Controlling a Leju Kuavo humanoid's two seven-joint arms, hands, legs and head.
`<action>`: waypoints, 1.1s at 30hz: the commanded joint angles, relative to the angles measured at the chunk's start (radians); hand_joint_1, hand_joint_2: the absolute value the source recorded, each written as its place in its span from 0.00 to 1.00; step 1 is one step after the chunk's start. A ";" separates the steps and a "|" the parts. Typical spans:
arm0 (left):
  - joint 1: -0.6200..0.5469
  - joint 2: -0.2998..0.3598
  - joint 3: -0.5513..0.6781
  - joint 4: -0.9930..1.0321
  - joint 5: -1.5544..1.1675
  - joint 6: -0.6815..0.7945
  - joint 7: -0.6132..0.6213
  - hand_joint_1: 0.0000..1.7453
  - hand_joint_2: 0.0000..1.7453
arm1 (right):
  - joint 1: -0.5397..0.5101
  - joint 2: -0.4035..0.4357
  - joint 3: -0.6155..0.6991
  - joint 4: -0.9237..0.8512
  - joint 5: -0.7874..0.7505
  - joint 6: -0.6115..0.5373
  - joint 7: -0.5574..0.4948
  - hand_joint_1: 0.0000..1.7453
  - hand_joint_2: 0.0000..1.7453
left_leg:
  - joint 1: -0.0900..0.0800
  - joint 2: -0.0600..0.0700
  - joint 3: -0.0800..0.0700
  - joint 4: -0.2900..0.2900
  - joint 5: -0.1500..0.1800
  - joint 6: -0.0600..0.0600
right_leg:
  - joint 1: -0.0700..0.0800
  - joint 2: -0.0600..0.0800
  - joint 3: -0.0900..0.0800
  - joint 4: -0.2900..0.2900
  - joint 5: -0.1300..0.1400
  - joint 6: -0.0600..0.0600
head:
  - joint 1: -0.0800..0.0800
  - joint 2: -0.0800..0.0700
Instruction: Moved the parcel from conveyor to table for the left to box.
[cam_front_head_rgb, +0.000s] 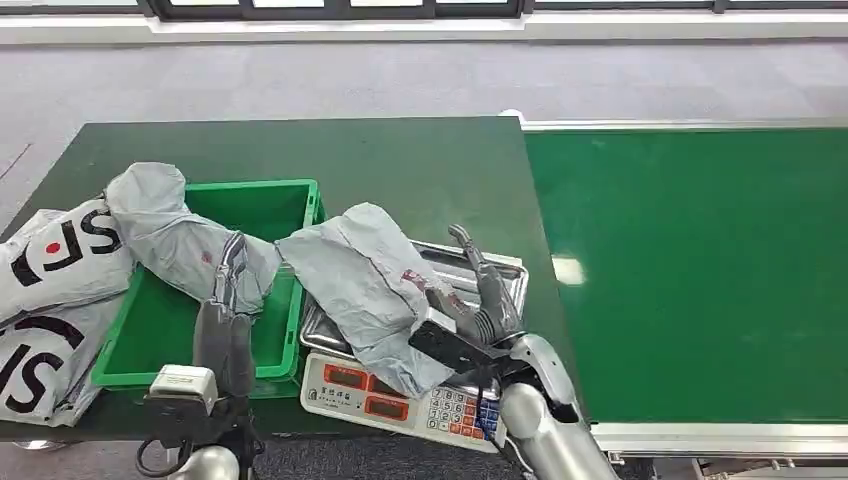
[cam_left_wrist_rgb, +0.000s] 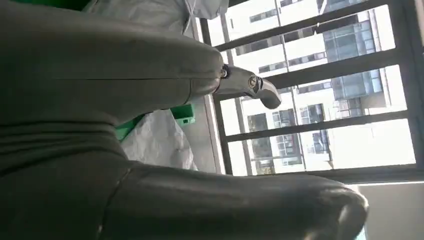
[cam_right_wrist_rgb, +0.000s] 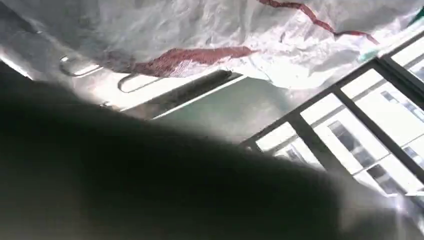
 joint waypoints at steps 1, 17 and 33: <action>-0.025 0.020 -0.038 0.021 0.020 0.006 0.031 0.00 0.00 | 0.090 -0.071 0.019 -0.204 -0.039 -0.002 -0.016 0.00 1.00 | 0.000 -0.001 0.000 0.000 0.000 0.000 | 0.000 -0.003 0.001 -0.001 0.000 0.000 | 0.000 0.000; -0.430 0.113 -0.323 0.611 -0.354 -0.204 0.124 0.00 1.00 | 0.267 -0.079 0.017 -0.547 -0.189 -0.471 -0.394 0.00 1.00 | 0.000 -0.001 0.001 -0.001 0.001 0.000 | 0.000 -0.004 0.001 -0.002 0.000 -0.001 | 0.000 0.000; -0.546 0.032 -0.464 0.934 -0.414 -0.198 0.142 0.00 1.00 | 0.268 -0.018 -0.028 -0.584 -0.208 -0.390 -0.404 0.00 1.00 | 0.000 0.001 0.001 -0.001 0.001 -0.001 | 0.000 -0.003 0.001 -0.003 0.002 -0.001 | 0.000 0.000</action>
